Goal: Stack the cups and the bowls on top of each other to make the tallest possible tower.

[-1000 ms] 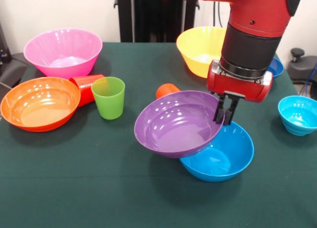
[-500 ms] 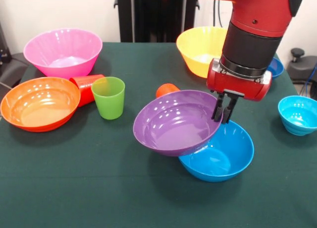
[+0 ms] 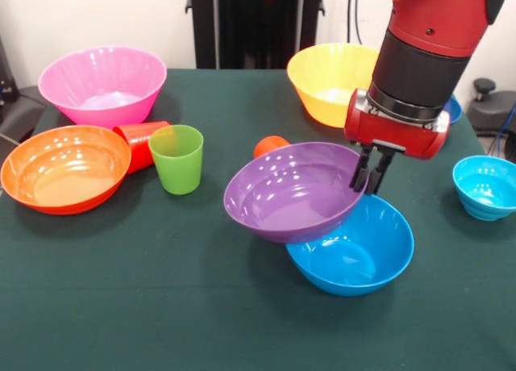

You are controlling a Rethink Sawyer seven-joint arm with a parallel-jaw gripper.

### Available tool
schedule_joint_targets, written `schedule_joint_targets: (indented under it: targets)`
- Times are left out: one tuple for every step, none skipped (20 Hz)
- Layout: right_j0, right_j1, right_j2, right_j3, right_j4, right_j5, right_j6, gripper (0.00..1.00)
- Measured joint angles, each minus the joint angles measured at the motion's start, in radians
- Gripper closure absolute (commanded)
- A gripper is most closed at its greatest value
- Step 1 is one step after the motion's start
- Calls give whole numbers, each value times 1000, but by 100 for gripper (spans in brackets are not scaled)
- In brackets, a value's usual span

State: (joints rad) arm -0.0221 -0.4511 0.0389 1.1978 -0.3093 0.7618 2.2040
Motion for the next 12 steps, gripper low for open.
schedule_joint_targets:
  targets:
    - [0,0,0,-1,2,0,0,100]
    - [0,0,0,-1,3,0,0,100]
    - [0,0,-1,-1,4,0,0,100]
    - [0,0,-1,-1,5,0,0,100]
    - [0,0,-2,-1,7,0,0,100]
    - [0,0,-2,-1,7,0,0,100]
    - [0,0,-2,-2,7,0,0,100]
    - [0,1,-2,-2,7,0,0,100]
    - [1,1,-3,-3,7,0,0,100]
    - [1,1,-3,-3,7,0,0,100]
    - [1,2,-3,-6,7,0,0,100]
    - [2,3,-4,-8,7,0,0,100]
